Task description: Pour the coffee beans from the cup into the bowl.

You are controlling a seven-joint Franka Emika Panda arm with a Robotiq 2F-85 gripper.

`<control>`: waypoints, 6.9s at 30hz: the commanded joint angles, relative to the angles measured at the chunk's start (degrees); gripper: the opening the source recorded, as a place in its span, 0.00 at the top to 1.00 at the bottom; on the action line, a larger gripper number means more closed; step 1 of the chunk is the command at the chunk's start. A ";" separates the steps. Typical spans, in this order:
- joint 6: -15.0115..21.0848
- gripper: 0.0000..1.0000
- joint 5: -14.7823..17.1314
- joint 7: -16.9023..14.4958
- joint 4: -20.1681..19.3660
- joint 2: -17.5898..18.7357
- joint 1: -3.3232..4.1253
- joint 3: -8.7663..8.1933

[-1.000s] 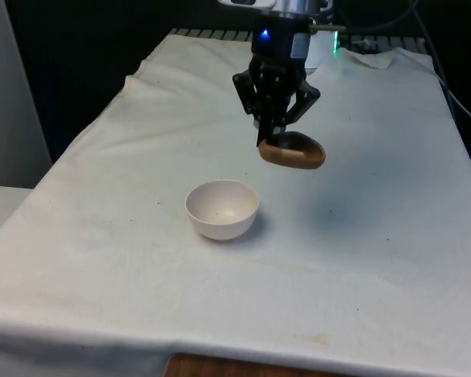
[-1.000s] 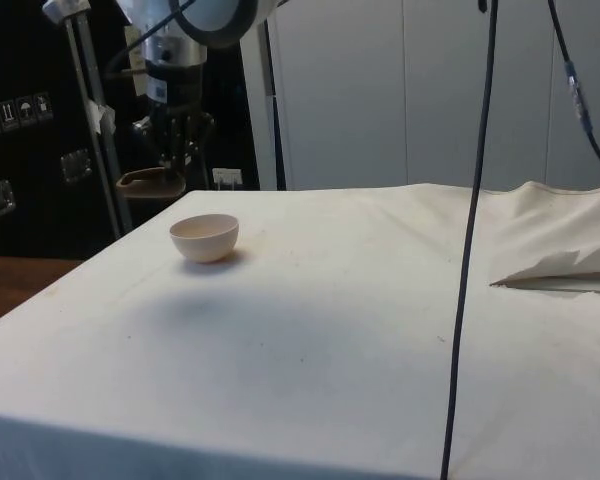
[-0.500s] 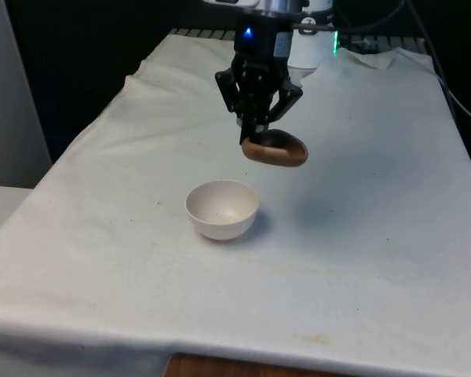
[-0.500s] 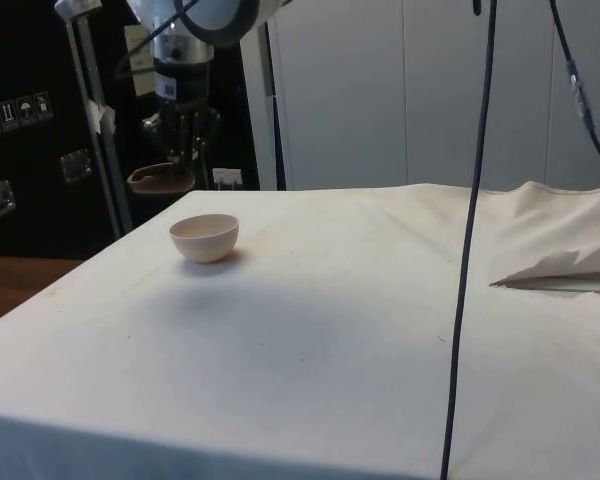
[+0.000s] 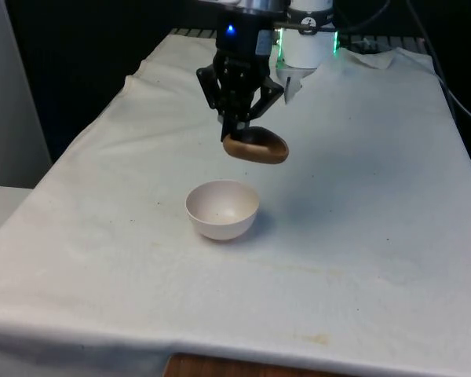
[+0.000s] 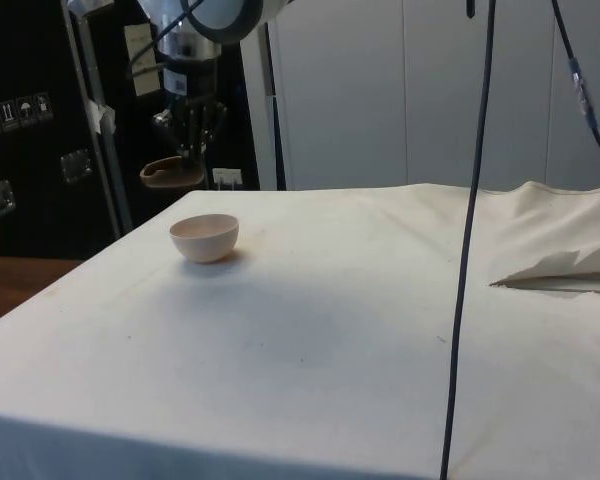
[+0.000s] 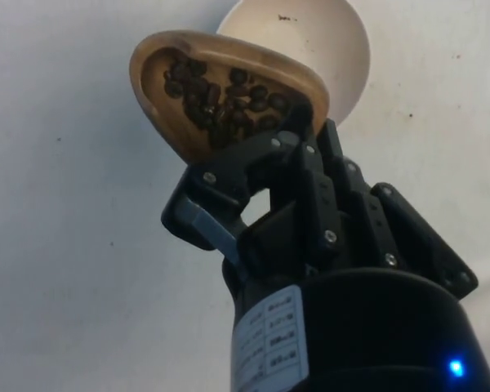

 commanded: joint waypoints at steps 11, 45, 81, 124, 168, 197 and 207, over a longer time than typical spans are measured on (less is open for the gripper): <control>-0.17 1.00 0.80 -4.13 0.40 -0.06 -0.63 -1.26; -1.15 1.00 -0.11 -12.15 1.83 0.74 0.17 -3.84; -3.09 1.00 -5.79 -17.48 3.04 1.72 0.46 -4.30; -15.24 1.00 -20.05 -14.04 13.18 7.10 2.18 -4.64; -28.36 1.00 -36.55 -6.42 17.48 9.40 6.02 -1.78; -39.30 1.00 -46.75 -3.27 23.78 14.67 7.79 3.15; -40.16 1.00 -49.27 -2.52 24.01 15.41 7.62 3.90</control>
